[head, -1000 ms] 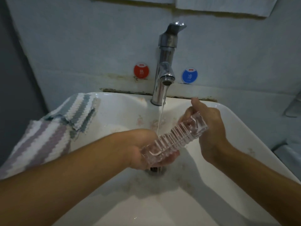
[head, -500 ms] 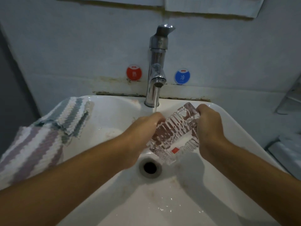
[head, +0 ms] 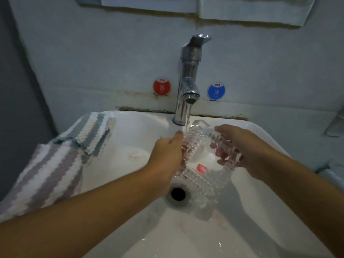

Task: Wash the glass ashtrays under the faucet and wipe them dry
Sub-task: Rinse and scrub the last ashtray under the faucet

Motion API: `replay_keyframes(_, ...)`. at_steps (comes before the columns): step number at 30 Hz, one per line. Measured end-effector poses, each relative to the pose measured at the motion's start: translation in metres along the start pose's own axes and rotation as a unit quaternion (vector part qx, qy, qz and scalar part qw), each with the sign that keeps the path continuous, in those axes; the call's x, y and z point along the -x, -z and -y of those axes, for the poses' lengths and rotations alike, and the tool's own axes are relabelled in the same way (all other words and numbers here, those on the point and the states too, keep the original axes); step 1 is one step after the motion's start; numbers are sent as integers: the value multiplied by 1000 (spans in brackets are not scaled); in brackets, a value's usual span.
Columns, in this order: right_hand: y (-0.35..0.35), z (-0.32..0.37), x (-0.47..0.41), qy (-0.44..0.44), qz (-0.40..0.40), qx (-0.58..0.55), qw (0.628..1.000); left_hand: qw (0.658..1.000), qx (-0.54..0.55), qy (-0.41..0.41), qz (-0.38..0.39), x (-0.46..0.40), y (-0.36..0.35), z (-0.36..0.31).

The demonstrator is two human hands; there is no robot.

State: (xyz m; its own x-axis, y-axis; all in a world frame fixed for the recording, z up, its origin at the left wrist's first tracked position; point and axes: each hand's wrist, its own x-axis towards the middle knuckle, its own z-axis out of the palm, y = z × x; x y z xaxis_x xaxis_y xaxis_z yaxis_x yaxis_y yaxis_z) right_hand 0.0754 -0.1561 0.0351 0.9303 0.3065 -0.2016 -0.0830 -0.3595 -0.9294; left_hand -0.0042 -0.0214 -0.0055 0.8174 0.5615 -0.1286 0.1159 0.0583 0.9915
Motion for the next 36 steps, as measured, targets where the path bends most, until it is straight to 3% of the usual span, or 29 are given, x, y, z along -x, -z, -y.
replay_keyframes(5, -15, -14, 1, -12, -7, -132, 991, 989, 118, 87, 17, -7, 6, 6)
replay_keyframes(9, -22, -20, 4, 8, -76, -133, 988, 996, 36, 74, 28, 0, -1, 6)
replay_keyframes(16, -36, -19, 14, 32, -34, -55, 997, 998, 12, 59, -8, -4, -1, 1)
replay_keyframes(23, -26, -15, 10, 30, -163, -131, 977, 996, -68, -36, 36, 2, -14, 16)
replay_keyframes(30, -28, -13, 10, 43, -63, -49, 996, 998, 30, 46, 4, -10, -8, 4)
replay_keyframes(32, -30, -13, 10, 45, -82, -60, 994, 999, 29, 29, 6, -8, -6, 2)
replay_keyframes(36, -27, -18, 8, 50, -177, -126, 975, 993, -86, -77, 17, 3, -16, 20)
